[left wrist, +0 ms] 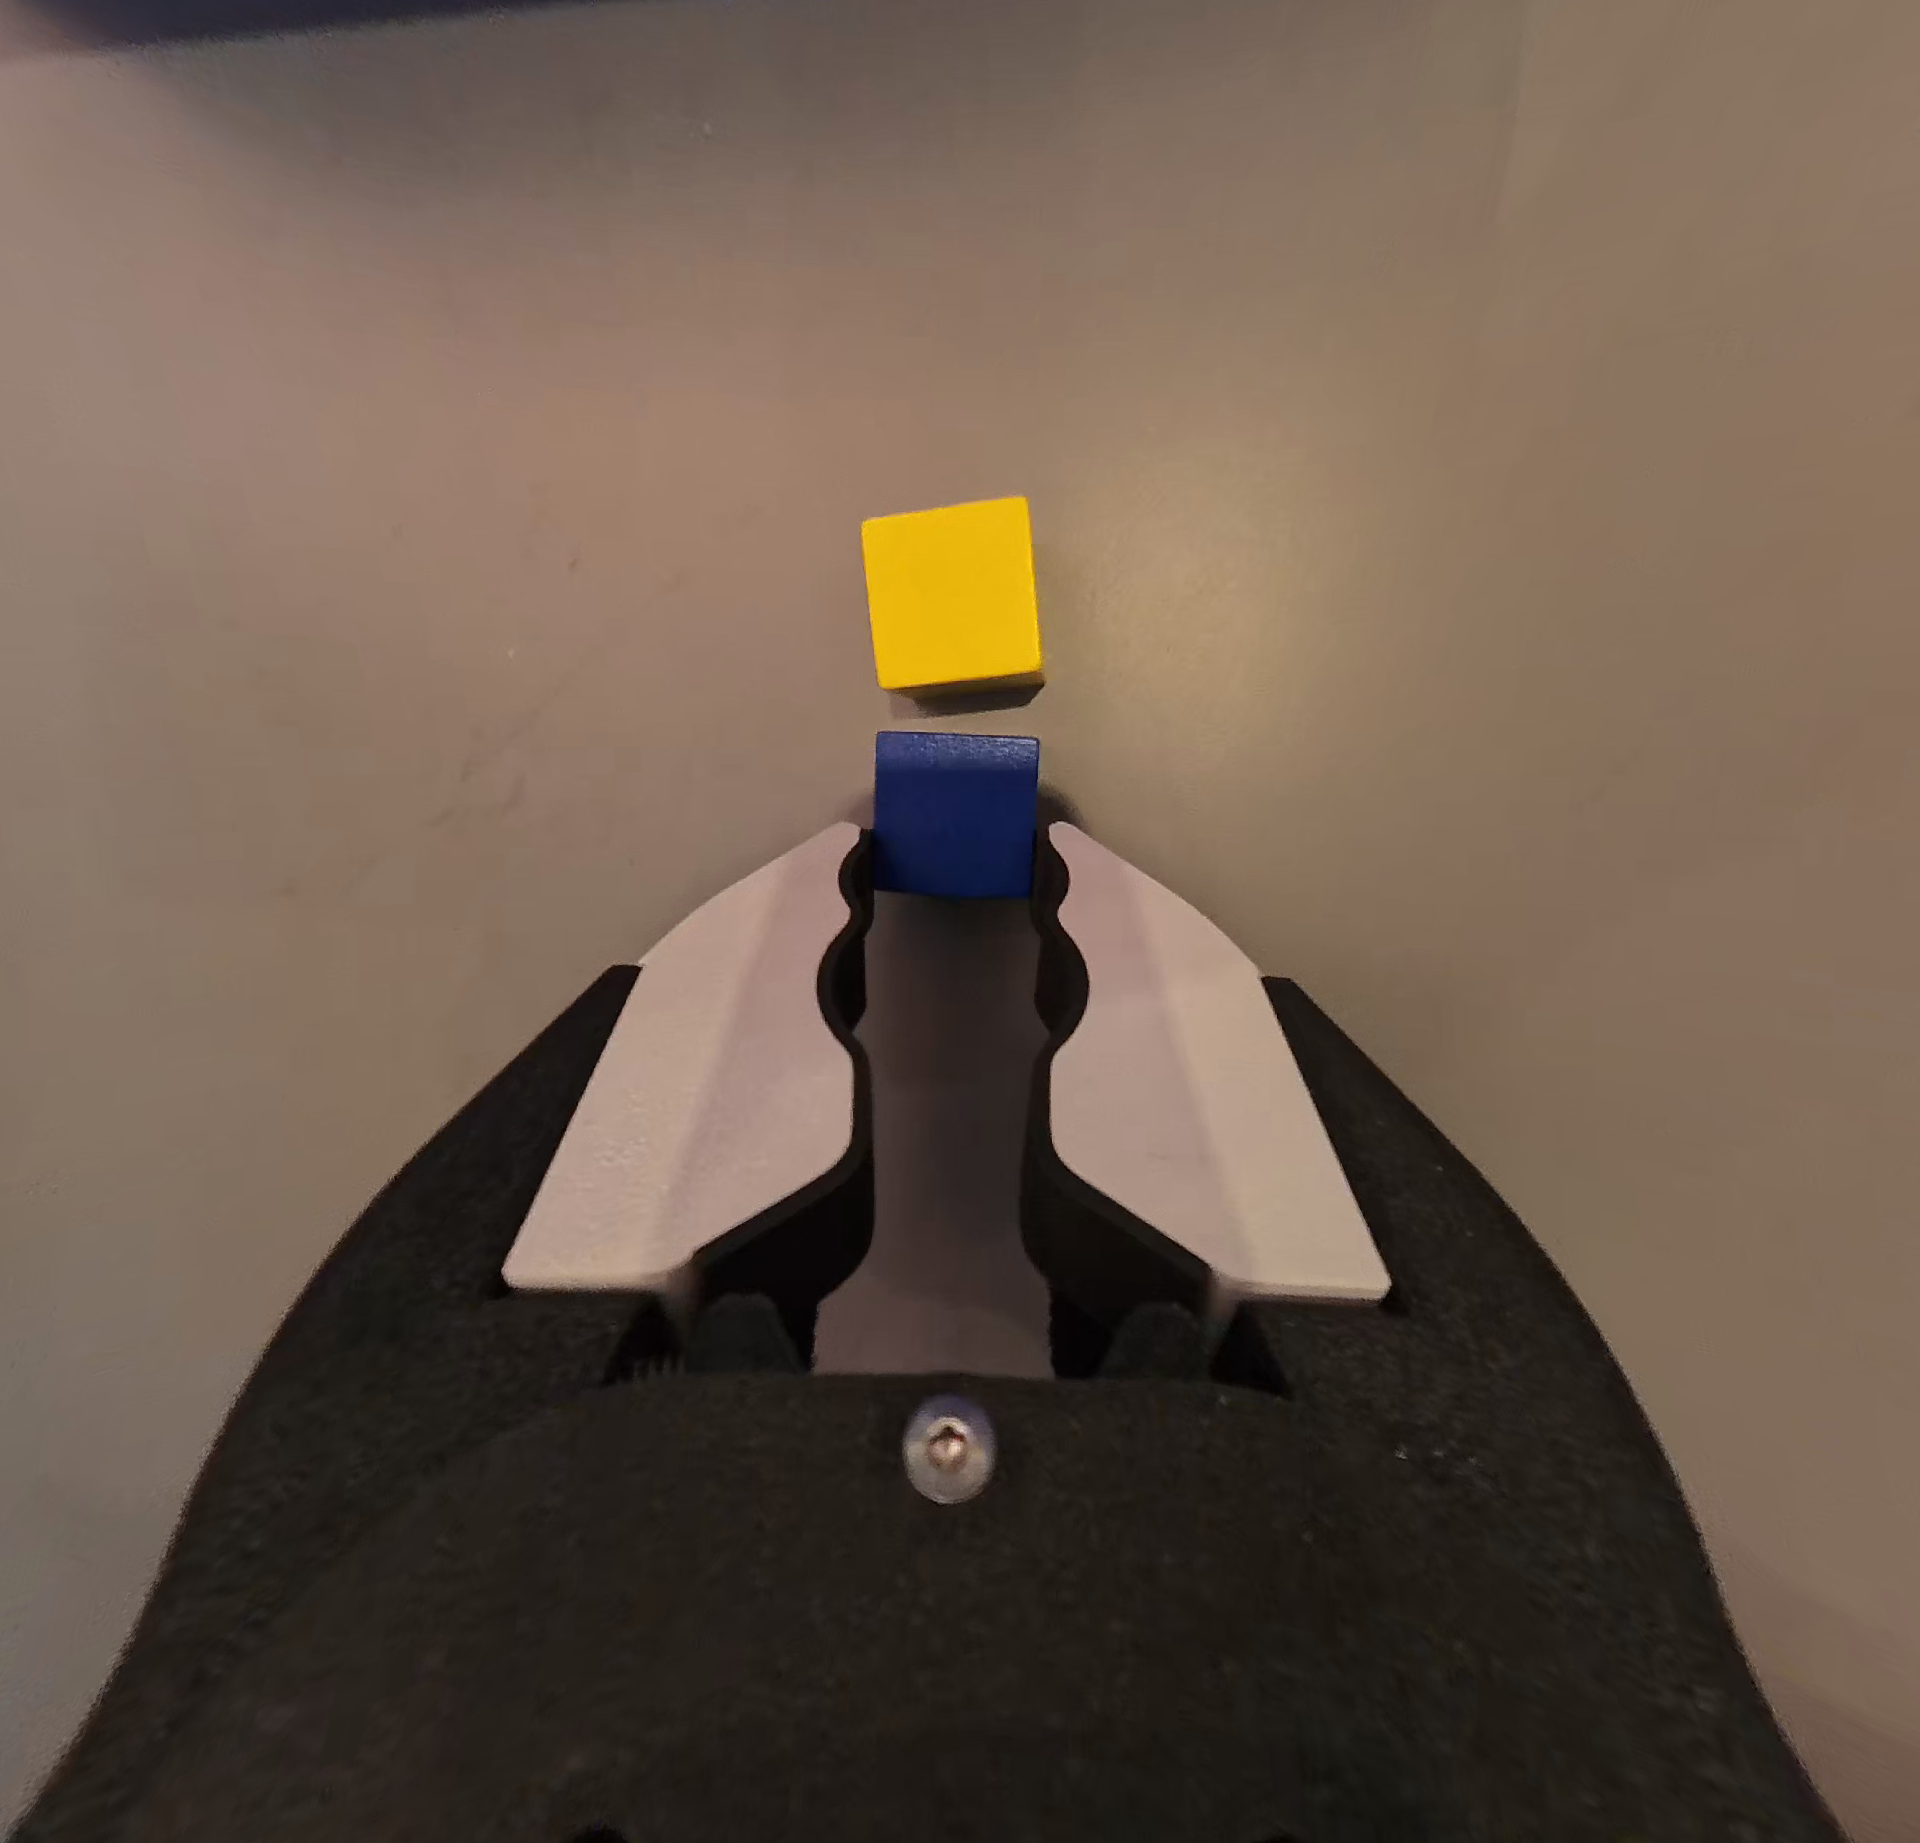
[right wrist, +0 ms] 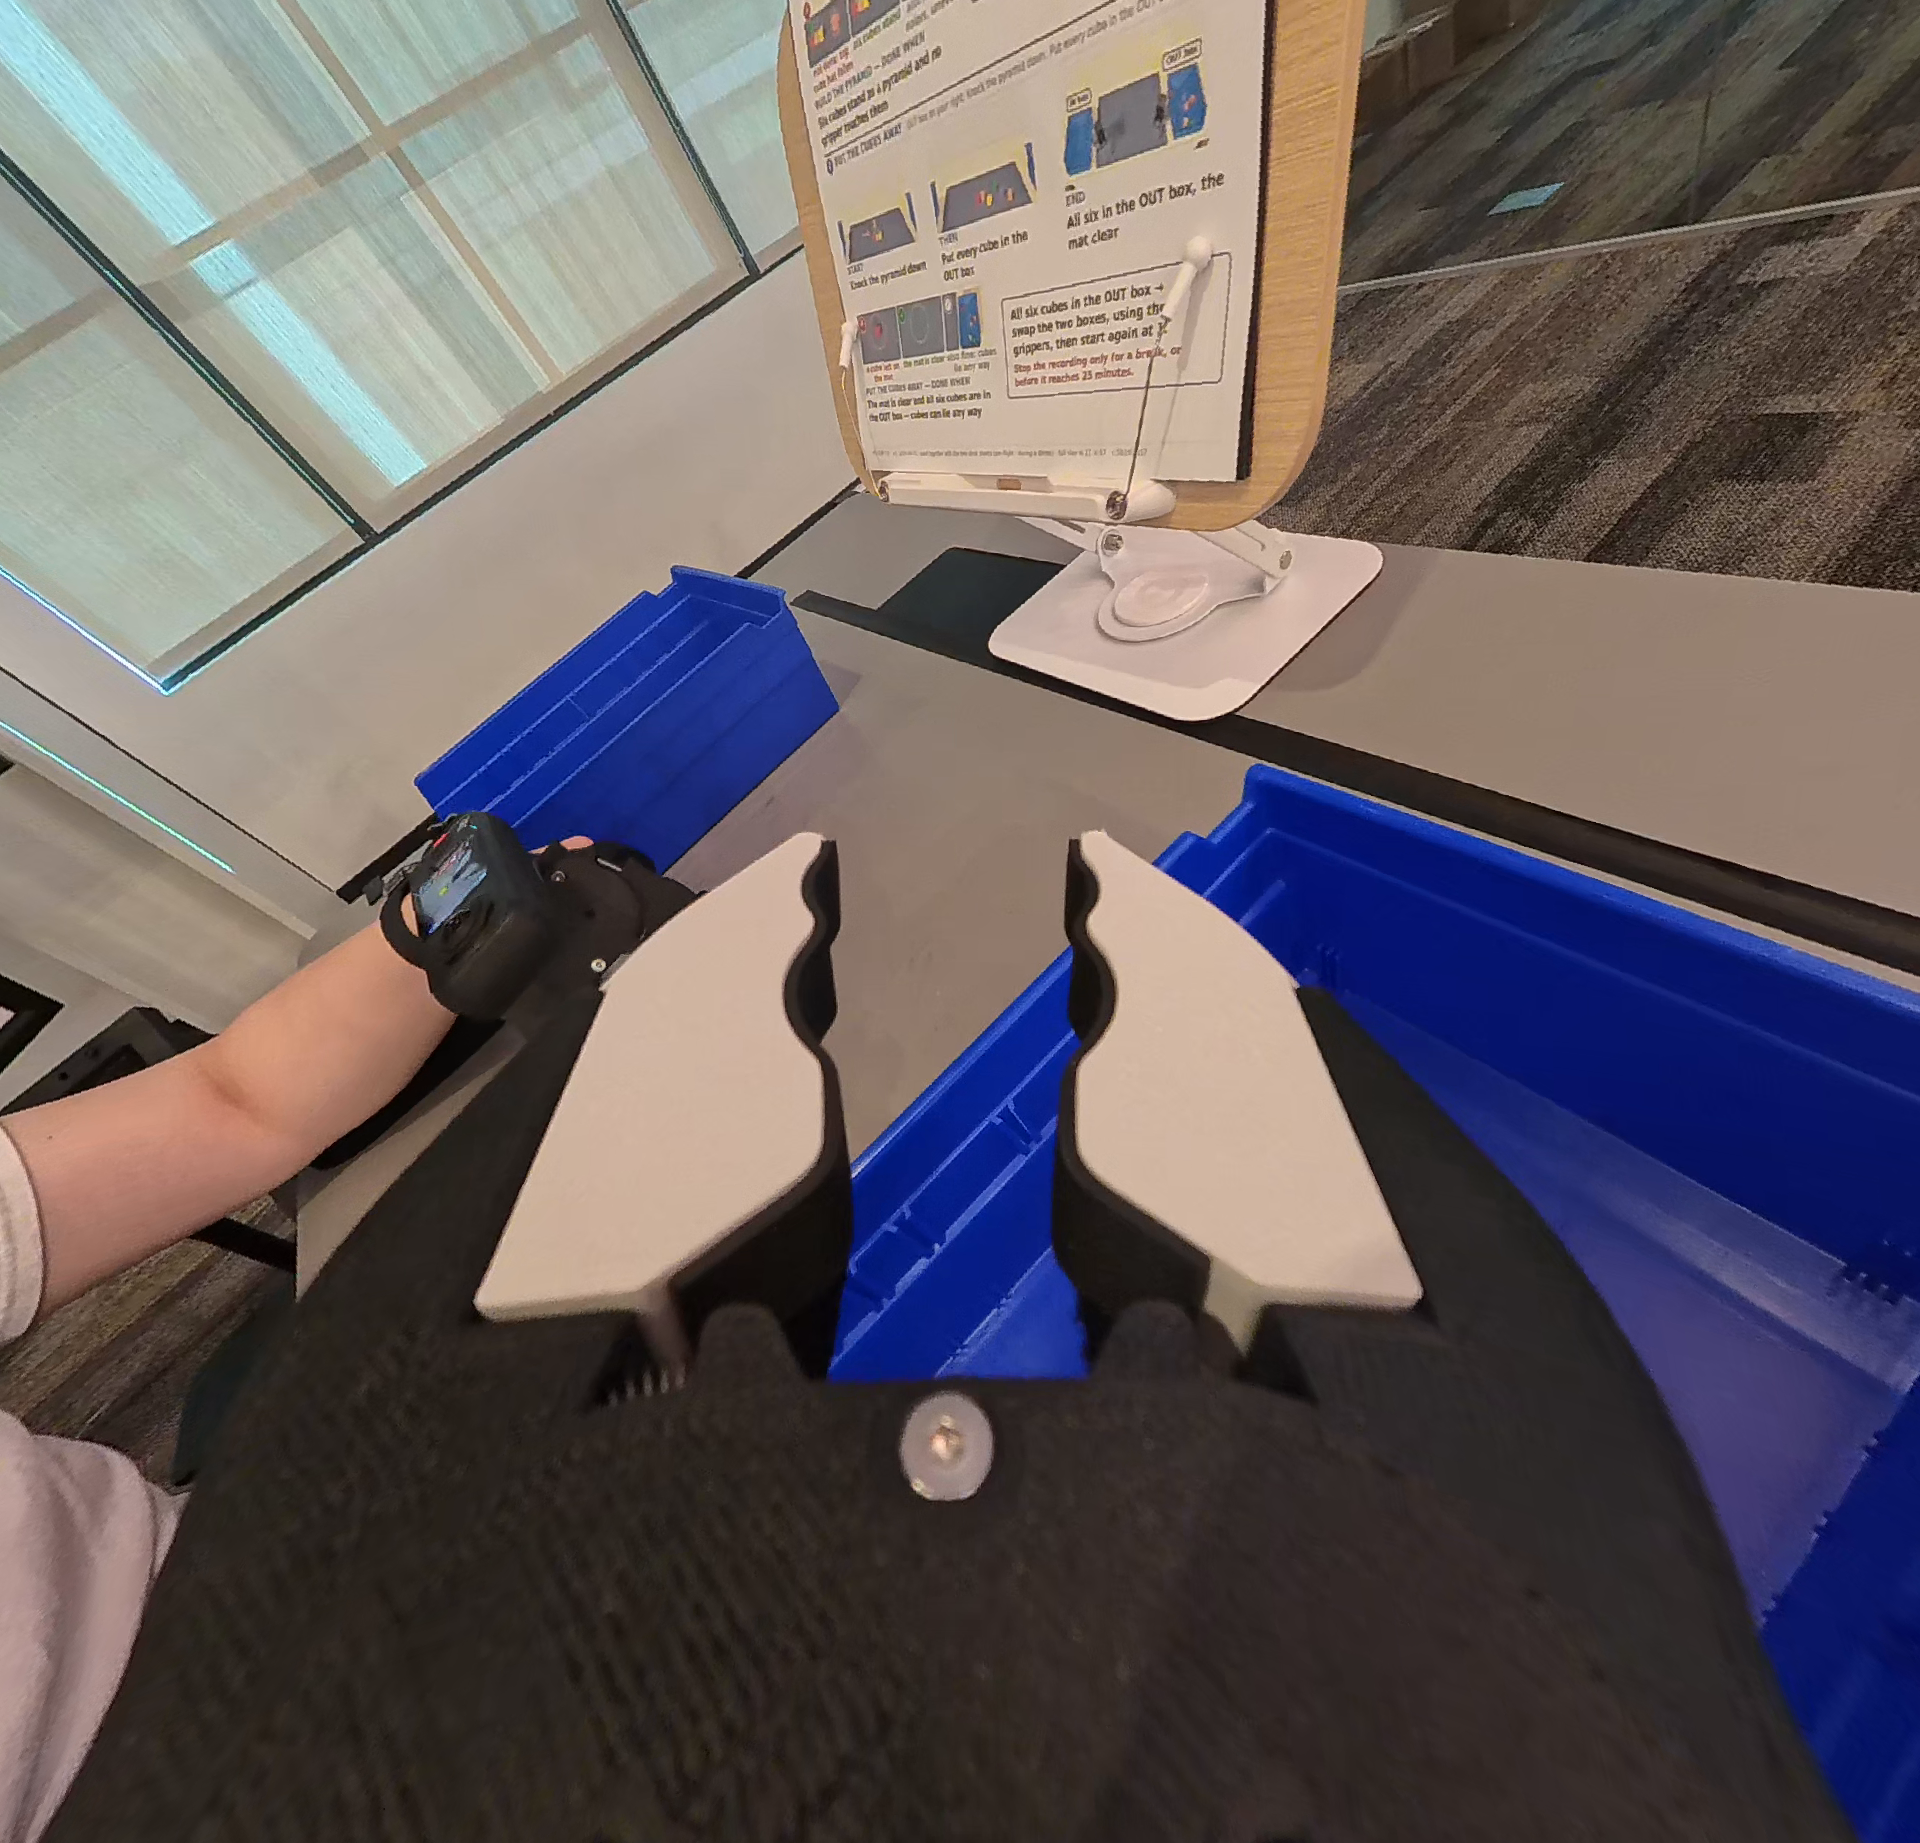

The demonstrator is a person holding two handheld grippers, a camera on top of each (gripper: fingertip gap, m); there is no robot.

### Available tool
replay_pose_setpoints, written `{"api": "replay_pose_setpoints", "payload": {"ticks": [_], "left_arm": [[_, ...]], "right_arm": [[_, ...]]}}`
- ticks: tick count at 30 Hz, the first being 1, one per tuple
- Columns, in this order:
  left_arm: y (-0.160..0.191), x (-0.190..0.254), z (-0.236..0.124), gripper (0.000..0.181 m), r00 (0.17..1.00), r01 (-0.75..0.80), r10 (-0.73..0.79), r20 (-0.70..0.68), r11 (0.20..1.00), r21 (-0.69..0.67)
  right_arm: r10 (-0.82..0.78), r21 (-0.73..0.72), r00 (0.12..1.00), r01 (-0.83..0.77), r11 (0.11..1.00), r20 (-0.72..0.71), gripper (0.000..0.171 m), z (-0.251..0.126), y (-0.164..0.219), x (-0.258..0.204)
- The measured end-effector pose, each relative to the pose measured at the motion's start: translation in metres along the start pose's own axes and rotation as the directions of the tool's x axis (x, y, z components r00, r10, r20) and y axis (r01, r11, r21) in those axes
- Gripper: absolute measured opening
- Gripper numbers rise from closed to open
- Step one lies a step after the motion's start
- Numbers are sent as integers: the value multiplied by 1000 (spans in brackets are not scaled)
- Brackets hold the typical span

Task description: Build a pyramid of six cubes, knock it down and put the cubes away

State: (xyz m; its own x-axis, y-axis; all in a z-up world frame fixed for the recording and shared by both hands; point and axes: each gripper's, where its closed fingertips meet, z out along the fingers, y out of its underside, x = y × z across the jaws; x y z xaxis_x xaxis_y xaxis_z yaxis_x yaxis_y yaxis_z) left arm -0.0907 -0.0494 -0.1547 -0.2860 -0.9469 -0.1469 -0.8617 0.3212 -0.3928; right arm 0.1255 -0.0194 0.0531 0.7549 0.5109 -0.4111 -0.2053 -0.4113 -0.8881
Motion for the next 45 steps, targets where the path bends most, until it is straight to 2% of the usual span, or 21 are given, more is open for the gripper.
{"api": "replay_pose_setpoints", "payload": {"ticks": [10, 28, 33, 35, 37, 39, 41, 43, 45], "left_arm": [[-7, 3, 4, 29, 998, 64, -64, -9, 998, 0], [-7, 2, 5, 29, 997, 83, -83, 2, 997, -6], [-3, 1, 2, 48, 998, 65, -65, 10, 998, -18], [-4, -1, -6, 50, 998, 62, -62, 11, 998, 5], [-8, -8, -27, 50, 997, 66, -68, 34, 996, 59], [-16, -24, -67, 44, 990, 83, -100, 98, 982, 168], [-21, -48, -128, 44, 959, 91, -170, 225, 942, 324], [-15, -69, -204, 43, 891, 98, -306, 336, 851, 515], [18, -86, -266, 40, 776, 126, -476, 414, 760, 638]], "right_arm": [[10, -4, 1000, -10, 1000, -2, 42, -1, 2, 2], [19, -26, 1000, -19, 999, -5, 42, 1, 7, 6], [23, -23, 1000, -23, 999, -5, 42, 0, 7, 7], [24, -22, 1000, -25, 999, -6, 42, -1, 7, 8], [27, -20, 1000, -27, 999, -3, 42, -2, 7, 8], [27, -17, 1000, -27, 999, -3, 42, -3, 7, 9], [30, -10, 1000, -30, 999, -4, 42, -4, 6, 10], [36, -6, 999, -36, 999, -5, 42, -5, 5, 11], [40, -10, 999, -40, 999, -10, 42, -4, 7, 13]]}}
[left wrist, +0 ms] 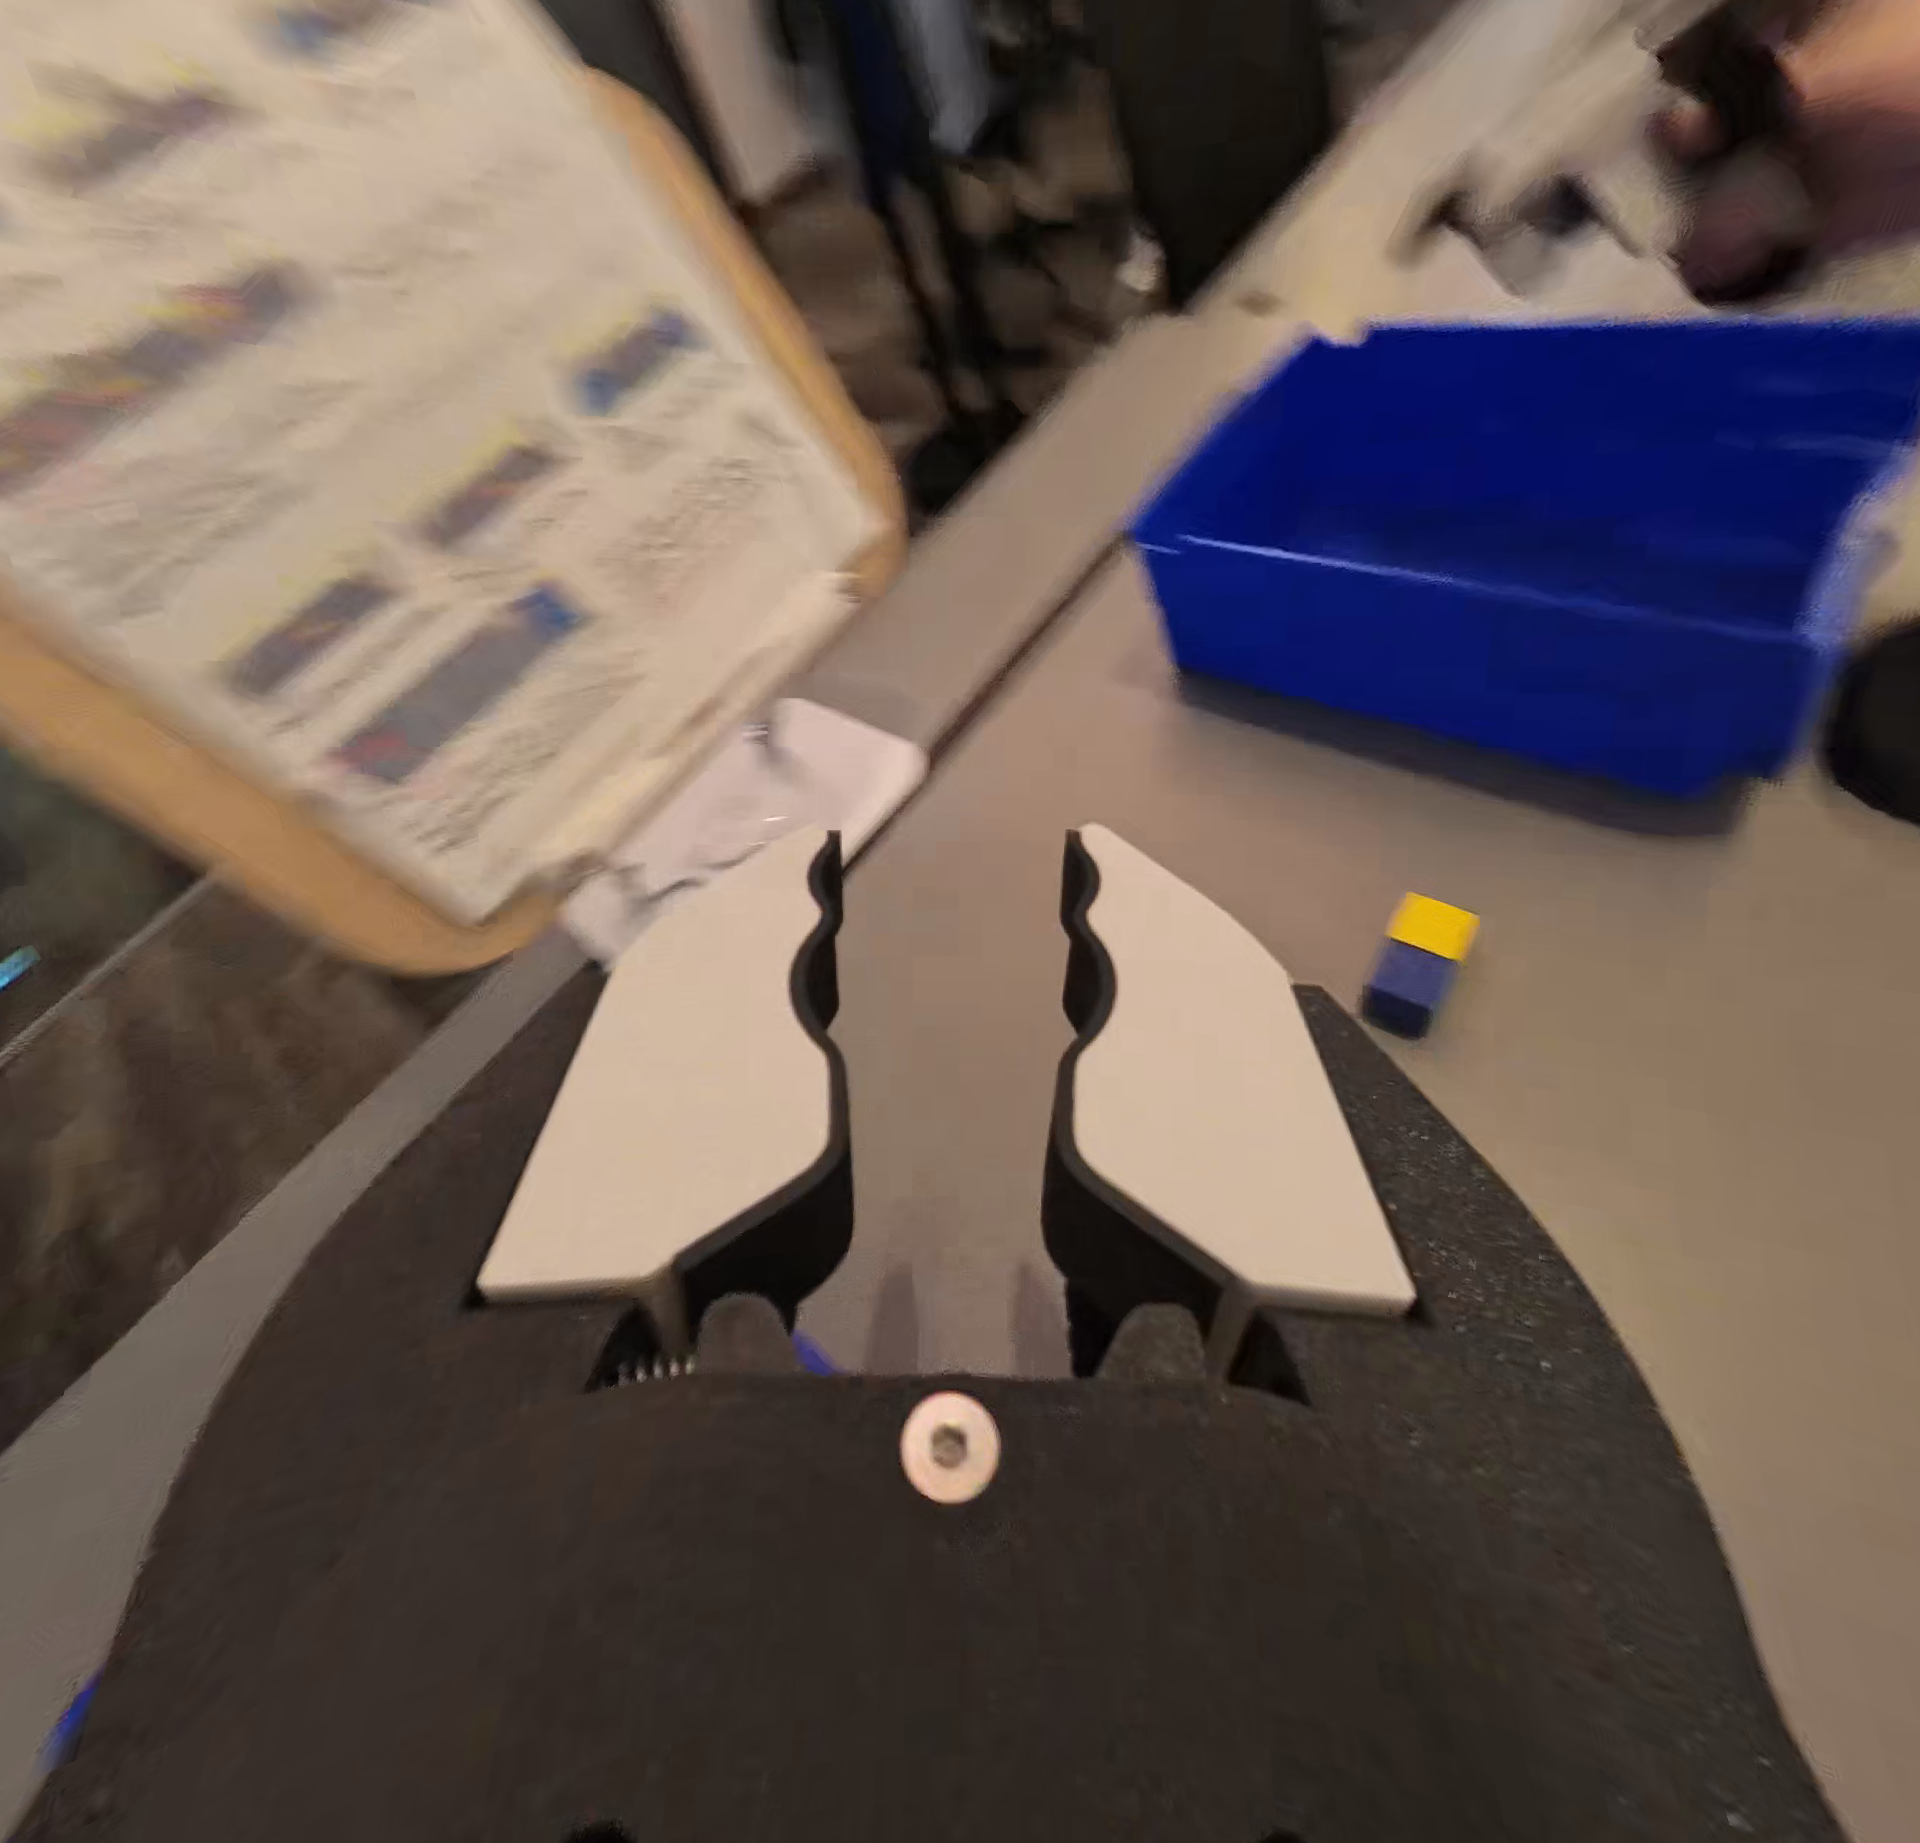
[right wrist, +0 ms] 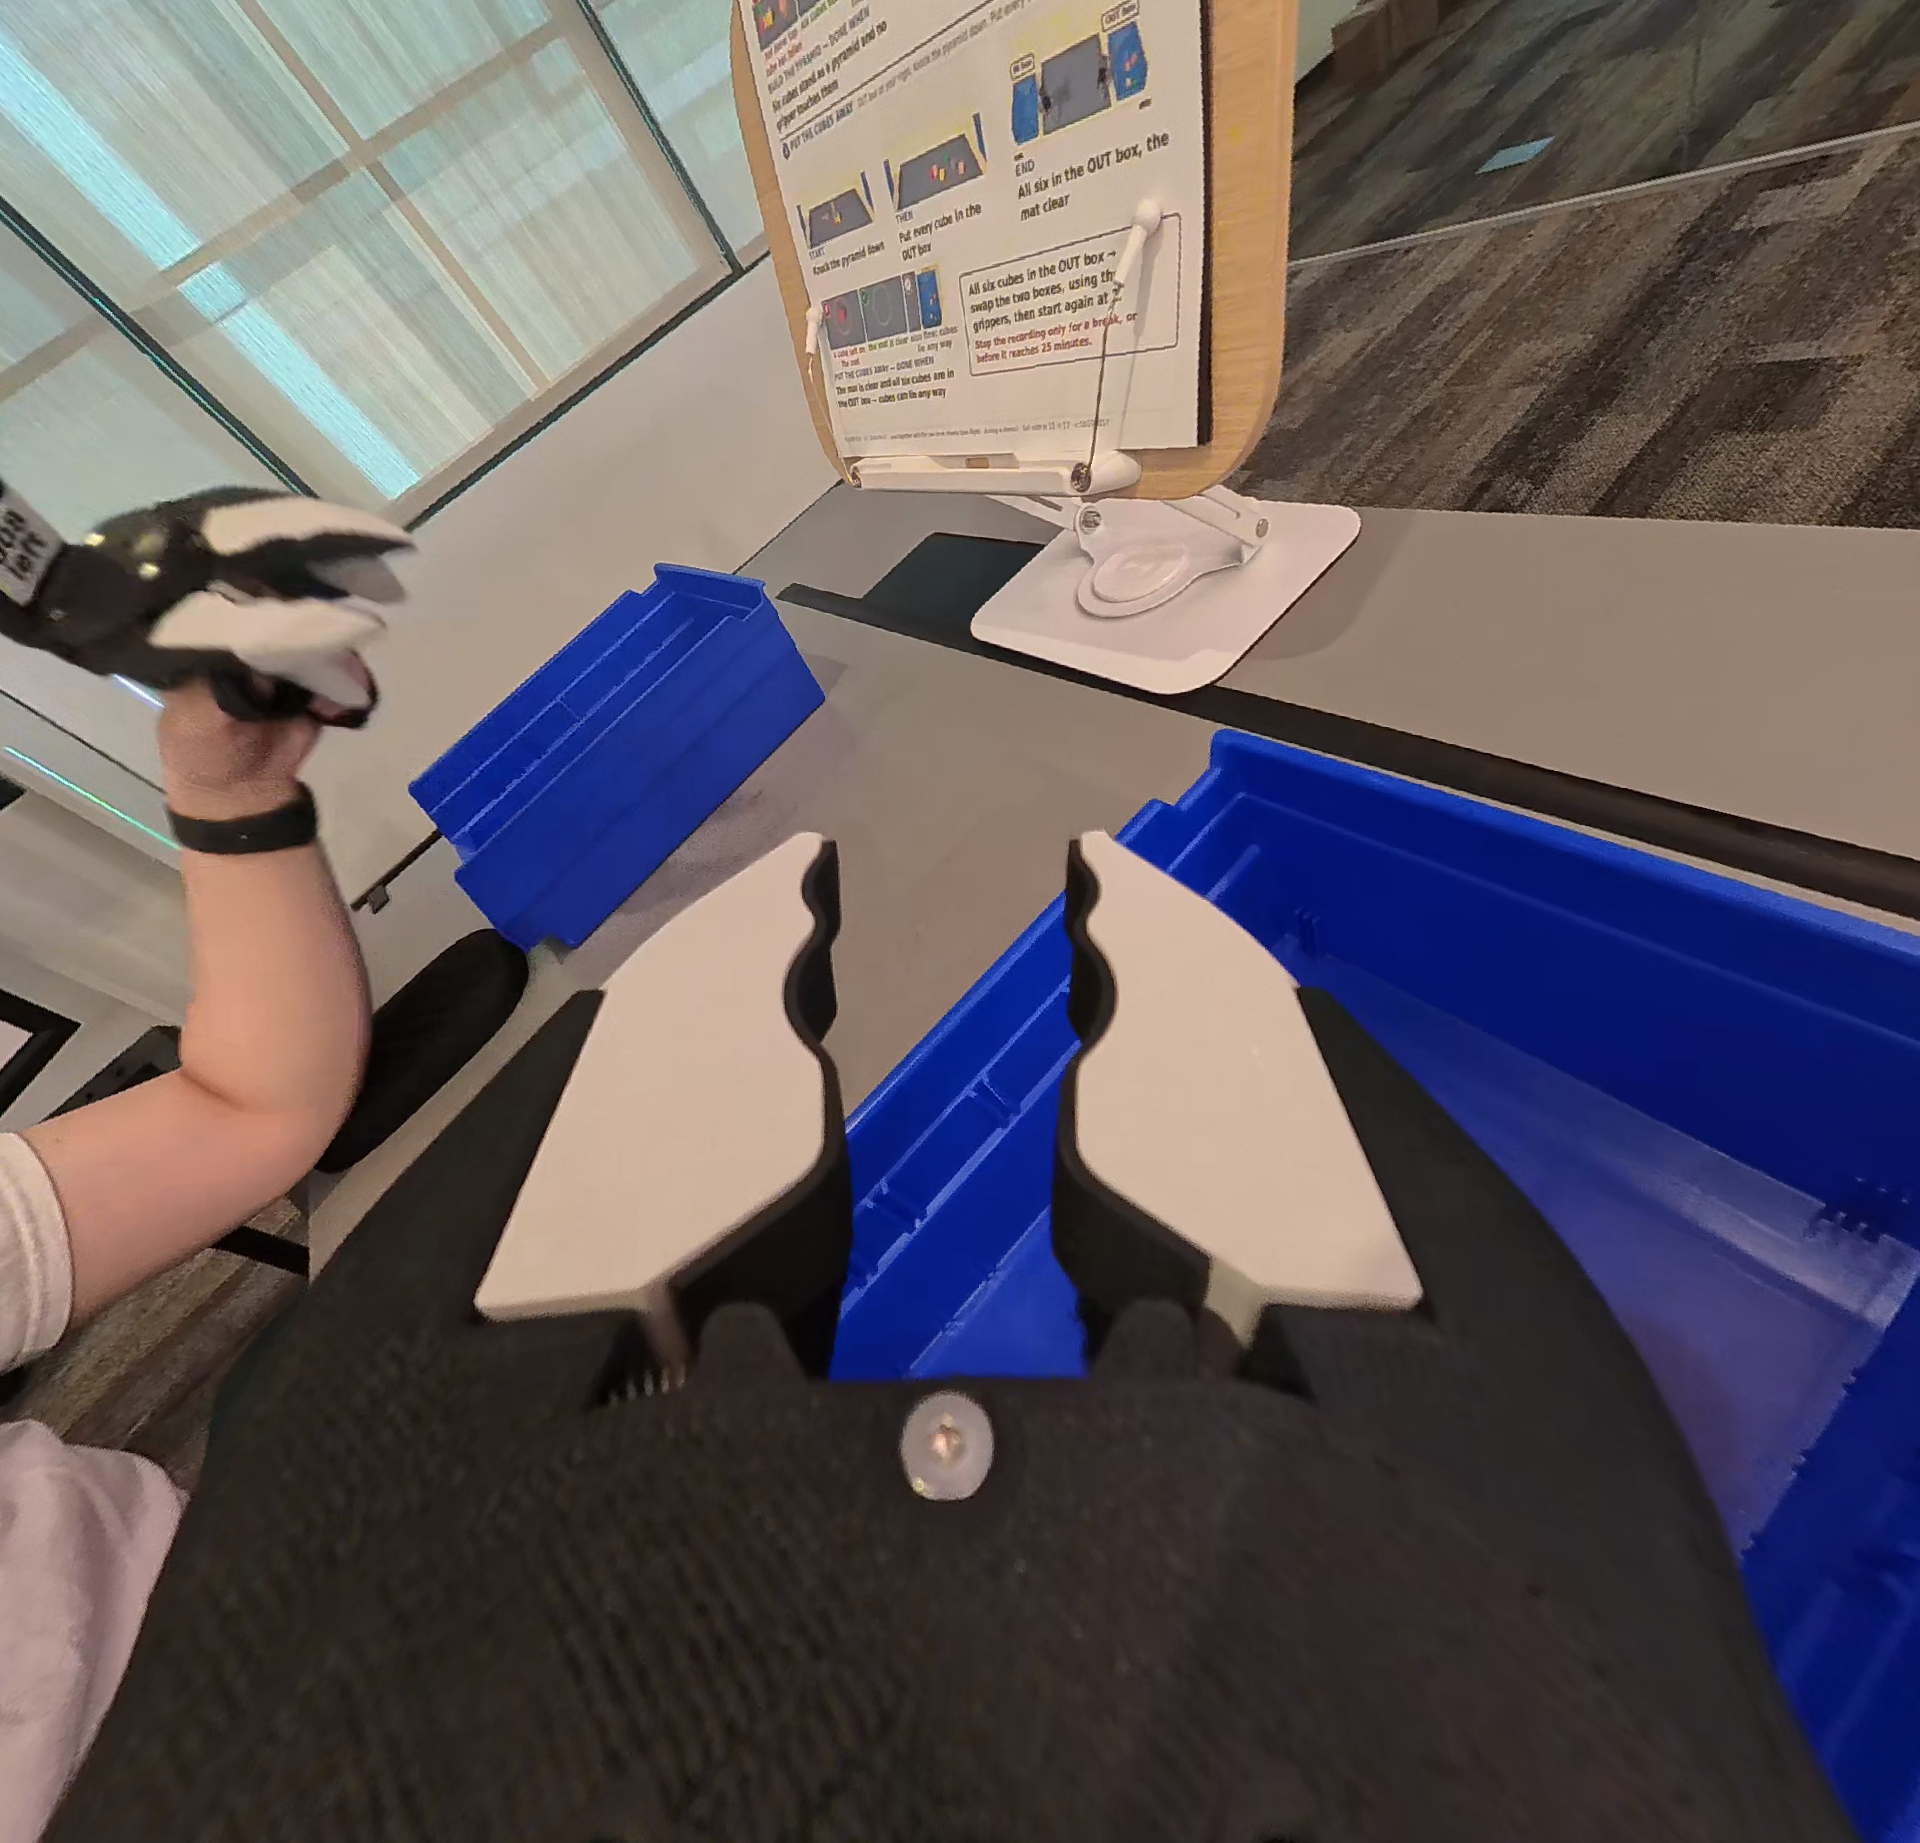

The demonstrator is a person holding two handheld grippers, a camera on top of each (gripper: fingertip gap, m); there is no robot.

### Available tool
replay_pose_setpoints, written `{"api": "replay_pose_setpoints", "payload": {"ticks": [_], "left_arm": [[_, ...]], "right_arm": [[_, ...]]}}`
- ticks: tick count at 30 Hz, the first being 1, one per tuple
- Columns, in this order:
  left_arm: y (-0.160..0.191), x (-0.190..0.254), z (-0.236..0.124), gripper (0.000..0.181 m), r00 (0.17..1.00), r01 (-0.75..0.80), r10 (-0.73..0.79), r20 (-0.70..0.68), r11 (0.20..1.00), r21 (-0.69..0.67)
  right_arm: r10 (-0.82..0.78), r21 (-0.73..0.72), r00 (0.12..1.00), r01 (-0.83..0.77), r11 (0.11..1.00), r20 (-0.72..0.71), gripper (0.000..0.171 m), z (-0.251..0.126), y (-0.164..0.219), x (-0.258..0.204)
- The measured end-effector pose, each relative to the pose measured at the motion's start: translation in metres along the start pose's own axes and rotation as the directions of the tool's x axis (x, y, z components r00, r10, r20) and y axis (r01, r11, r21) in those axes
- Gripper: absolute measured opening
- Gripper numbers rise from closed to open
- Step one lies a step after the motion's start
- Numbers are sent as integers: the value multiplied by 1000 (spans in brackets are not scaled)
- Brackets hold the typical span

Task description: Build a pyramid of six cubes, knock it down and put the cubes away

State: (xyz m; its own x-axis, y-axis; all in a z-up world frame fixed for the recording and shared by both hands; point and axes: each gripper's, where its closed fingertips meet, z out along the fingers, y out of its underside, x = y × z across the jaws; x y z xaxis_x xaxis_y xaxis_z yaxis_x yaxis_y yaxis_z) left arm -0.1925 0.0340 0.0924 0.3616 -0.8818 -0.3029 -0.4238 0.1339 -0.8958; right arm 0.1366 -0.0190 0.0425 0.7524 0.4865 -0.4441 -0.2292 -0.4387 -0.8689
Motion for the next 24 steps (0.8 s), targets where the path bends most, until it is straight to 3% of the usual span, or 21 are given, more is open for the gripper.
{"api": "replay_pose_setpoints", "payload": {"ticks": [3, 4, 6, 8, 13, 19, 24], "left_arm": [[28, -62, -54, 41, 965, 21, -19, 260, 1000, -4], [47, -70, -65, 34, 962, 35, -15, 272, 997, -70], [96, -69, -77, 40, 974, 165, -118, 194, 955, -247], [140, -80, -86, 43, 952, 282, -207, 224, 876, -390], [200, -95, -76, 40, 912, 408, -322, 254, 770, -491], [257, -97, -72, 52, 929, 368, -230, 289, 626, -688], [282, -94, -68, 52, 929, 371, -228, 293, 539, -756]], "right_arm": [[5, -14, 1000, -5, 1000, -5, 42, 3, 3, 2], [4, -19, 1000, -5, 1000, -7, 42, 4, 4, 2], [1, -31, 1000, -1, 1000, -10, 42, 7, 6, 1], [-4, -44, 1000, 3, 999, -13, 42, 9, 8, 1], [-7, -76, 1000, 6, 997, -18, 43, 15, 14, 1], [-5, -92, 1000, 2, 996, -30, 43, 16, 17, 4], [-5, -98, 1000, 2, 995, -30, 43, 17, 18, 4]]}}
